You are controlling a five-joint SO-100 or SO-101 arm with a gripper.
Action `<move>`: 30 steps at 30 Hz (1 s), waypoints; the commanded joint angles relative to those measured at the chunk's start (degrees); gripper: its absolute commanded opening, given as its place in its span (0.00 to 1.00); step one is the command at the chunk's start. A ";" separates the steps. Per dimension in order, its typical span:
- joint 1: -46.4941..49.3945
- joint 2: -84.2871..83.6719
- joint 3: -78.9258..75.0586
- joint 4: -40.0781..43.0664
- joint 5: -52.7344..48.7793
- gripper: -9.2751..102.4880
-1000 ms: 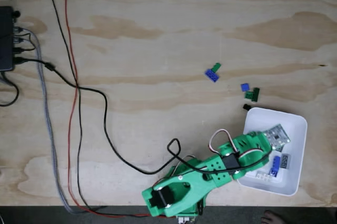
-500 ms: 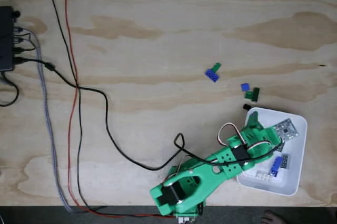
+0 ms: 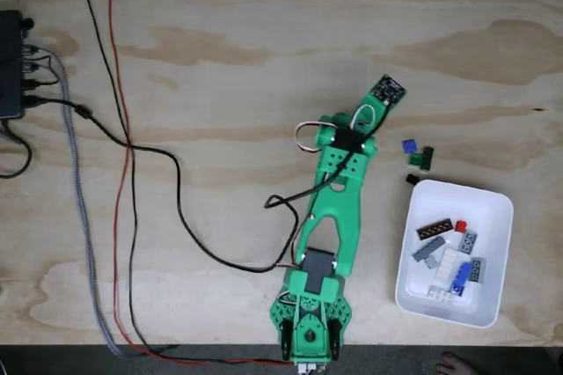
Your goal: Put all lego bricks in the bin.
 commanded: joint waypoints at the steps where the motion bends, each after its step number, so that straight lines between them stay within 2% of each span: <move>1: -0.79 -6.15 -2.64 -4.04 -1.05 0.33; 5: 2.37 -13.36 -4.83 -8.09 -2.81 0.33; 15: 4.66 -19.07 -9.76 -10.81 -3.34 0.29; 20: 4.75 -19.07 -9.32 -10.63 -4.75 0.22; 23: 5.10 -18.11 -9.32 -10.37 -5.19 0.11; 26: 6.06 -11.51 -6.15 -10.46 -4.75 0.08; 30: 7.38 12.66 0.09 -7.47 0.09 0.08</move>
